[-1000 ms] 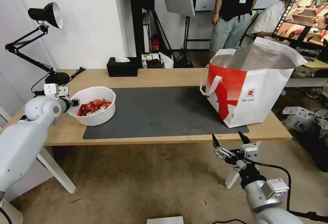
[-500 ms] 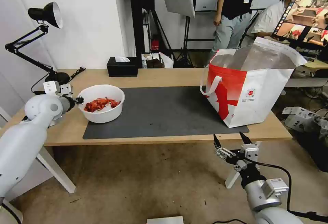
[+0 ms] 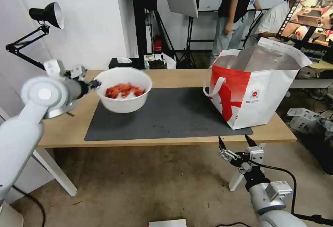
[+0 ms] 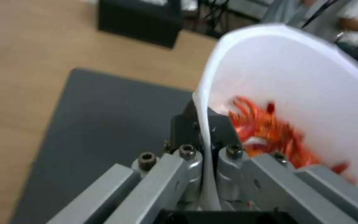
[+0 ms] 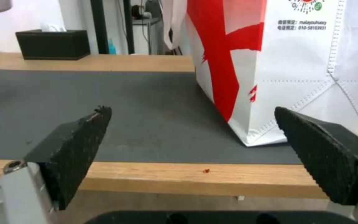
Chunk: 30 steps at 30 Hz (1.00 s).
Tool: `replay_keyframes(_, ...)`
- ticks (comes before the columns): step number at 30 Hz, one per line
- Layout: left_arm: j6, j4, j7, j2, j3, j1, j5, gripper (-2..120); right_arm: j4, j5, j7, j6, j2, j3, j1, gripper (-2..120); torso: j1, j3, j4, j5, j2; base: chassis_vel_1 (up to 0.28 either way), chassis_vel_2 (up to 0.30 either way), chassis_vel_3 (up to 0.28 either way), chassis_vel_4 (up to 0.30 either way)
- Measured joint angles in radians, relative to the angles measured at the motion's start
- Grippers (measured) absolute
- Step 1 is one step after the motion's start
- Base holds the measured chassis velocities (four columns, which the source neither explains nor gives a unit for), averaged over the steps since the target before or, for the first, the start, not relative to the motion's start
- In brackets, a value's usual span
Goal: Pick up the trash from the table and place it into the takeout bag.
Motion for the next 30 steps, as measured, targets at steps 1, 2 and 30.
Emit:
replay_keyframes(1, -0.009, -0.004, -0.032, -0.017, 0.032, -0.046, -0.028, 0, 0.003, 0.000, 0.000, -0.001, 0.002, -0.001, -0.002, 100, 0.000, 0.000, 0.0001, 0.0007, 0.000, 0.000, 0.000, 0.000, 0.000)
replay_keyframes(2, -0.009, -0.004, -0.032, -0.017, 0.032, -0.046, -0.028, 0, 0.003, 0.000, 0.000, -0.001, 0.002, -0.001, -0.002, 100, 0.000, 0.000, 0.0001, 0.0007, 0.000, 0.000, 0.000, 0.000, 0.000)
replay_keyframes(30, -0.095, 0.447, -0.115, -0.628, 0.410, -0.600, 0.028, 0, 0.047, -0.002, -0.005, -0.001, 0.041, 0.018, -0.041, 100, 0.000, 0.000, 0.0000, 0.0006, 0.000, 0.000, 0.000, 0.000, 0.000)
